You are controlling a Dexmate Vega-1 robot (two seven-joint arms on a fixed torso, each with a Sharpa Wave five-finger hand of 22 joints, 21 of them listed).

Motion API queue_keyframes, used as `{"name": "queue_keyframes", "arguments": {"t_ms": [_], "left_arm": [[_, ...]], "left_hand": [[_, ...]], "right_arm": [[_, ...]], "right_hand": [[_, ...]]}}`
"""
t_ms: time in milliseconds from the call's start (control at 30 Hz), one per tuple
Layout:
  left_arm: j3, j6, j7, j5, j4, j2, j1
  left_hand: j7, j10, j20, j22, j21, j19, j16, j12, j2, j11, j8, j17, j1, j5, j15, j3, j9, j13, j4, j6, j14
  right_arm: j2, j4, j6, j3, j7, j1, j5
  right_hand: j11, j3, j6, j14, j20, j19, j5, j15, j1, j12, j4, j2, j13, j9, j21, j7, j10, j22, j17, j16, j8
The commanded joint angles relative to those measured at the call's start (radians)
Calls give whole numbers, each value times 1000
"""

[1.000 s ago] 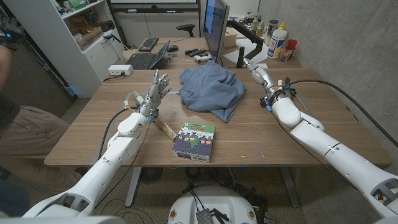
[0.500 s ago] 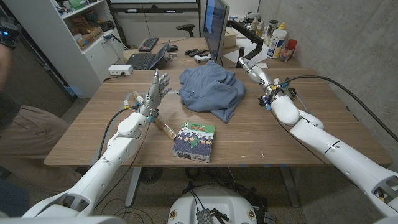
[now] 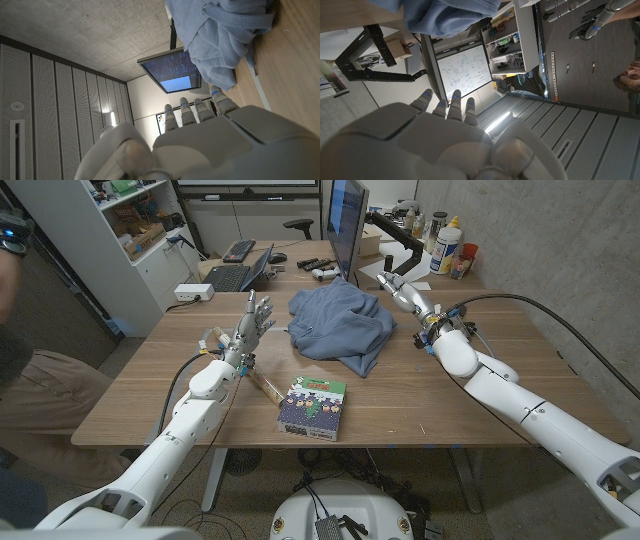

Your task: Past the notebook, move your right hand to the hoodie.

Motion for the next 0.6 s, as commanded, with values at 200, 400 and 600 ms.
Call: {"name": "queue_keyframes", "arguments": {"t_ms": [200, 400, 600], "left_arm": [[-1, -2, 10, -2, -11, 5, 6], [-5, -2, 20, -6, -12, 0, 9], [-6, 0, 24, -8, -15, 3, 13]], "left_hand": [[-1, 5, 2, 5, 3, -2, 3, -2, 0, -3, 1, 3, 7, 0, 0, -9, 3, 5, -1, 6, -12], [-1, 6, 2, 5, 3, -3, 3, -1, -1, -2, 2, 3, 7, 0, 1, -10, 3, 5, -1, 7, -11], [0, 7, 2, 5, 3, -2, 4, -2, -1, 0, 1, 3, 7, 0, 1, -10, 3, 5, -1, 8, -11]], "right_arm": [[0, 10, -15, -32, 2, 35, -76], [-3, 8, -18, -37, 5, 39, -90], [-6, 1, -25, -47, 8, 44, -115]], "right_hand": [[-2, 6, 6, -25, -4, -7, 1, -7, 8, -2, 0, 18, 2, 3, 3, -3, -1, 6, 5, -3, 0], [-2, 7, 4, -29, -5, -9, 1, -6, 8, -3, -1, 18, 2, 3, 3, -2, -4, 6, 5, -3, -1], [-4, 8, 3, -34, -4, -11, 1, -5, 8, -5, -1, 19, 3, 3, 2, -2, -8, 6, 5, -4, -1]]}}
